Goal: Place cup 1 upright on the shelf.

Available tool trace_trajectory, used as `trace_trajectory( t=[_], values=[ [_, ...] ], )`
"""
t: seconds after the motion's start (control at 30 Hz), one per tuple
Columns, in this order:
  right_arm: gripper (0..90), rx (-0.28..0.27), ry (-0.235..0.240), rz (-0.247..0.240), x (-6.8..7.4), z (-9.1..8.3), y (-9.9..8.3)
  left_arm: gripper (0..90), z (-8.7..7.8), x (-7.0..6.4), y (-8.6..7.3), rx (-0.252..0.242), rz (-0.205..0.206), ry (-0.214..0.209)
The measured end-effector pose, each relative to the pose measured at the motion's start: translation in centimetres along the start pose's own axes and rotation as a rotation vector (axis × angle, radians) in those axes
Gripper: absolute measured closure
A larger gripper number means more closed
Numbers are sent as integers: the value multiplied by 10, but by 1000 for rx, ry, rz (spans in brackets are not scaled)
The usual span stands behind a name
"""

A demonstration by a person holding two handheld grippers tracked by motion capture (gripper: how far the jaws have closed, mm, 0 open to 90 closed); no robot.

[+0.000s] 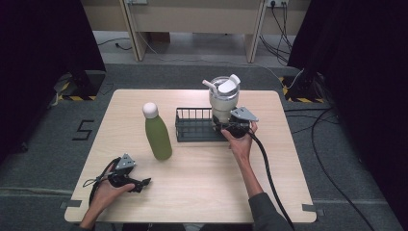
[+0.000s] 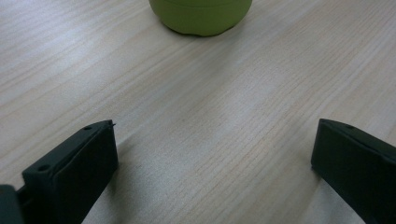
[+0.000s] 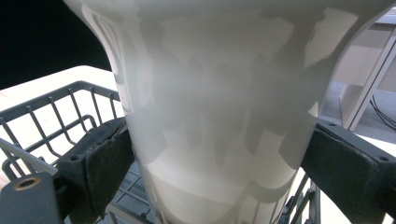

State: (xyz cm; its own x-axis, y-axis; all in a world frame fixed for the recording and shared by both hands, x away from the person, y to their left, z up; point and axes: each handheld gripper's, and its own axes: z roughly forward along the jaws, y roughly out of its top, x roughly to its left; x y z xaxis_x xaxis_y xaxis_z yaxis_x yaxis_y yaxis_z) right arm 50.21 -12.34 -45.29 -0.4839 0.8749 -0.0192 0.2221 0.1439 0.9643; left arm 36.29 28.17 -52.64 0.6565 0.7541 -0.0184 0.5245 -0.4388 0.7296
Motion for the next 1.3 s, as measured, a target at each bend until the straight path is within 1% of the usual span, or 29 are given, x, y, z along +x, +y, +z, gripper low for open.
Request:
trace_trajectory(
  t=[0.2, 0.23, 0.47, 0.7, 0.9, 0.97, 1.1, 1.13, 1.17, 1.3],
  values=[
    [116, 5, 5, 21, 1, -3, 1, 0, 0, 0, 0, -1, 0, 0],
    [117, 5, 5, 15, 0, -3, 1, 0, 0, 0, 0, -1, 0, 0],
    [135, 0, 11, 30, 0, -7, 1, 0, 0, 0, 0, 0, 0, 0],
    [146, -4, 17, 27, -1, -13, 2, 0, 0, 0, 0, 0, 0, 0],
    [147, 0, 16, -4, 0, -19, 1, 0, 0, 0, 0, -1, 0, 0],
    [147, 5, 19, 0, 1, -22, 0, 0, 0, 0, 0, -1, 0, 0],
    [147, 12, 19, -15, 2, -26, -1, 0, 0, 0, 0, -1, 0, 0],
    [147, 16, 19, -10, 3, -27, -1, 0, 0, 0, 0, -1, 0, 0],
    [147, 12, 21, -17, 3, -28, -1, 0, 0, 0, 0, 0, 0, 0],
    [147, 11, 29, -17, 3, -36, -1, 0, 0, 0, 0, -2, 0, 0]
  ],
)
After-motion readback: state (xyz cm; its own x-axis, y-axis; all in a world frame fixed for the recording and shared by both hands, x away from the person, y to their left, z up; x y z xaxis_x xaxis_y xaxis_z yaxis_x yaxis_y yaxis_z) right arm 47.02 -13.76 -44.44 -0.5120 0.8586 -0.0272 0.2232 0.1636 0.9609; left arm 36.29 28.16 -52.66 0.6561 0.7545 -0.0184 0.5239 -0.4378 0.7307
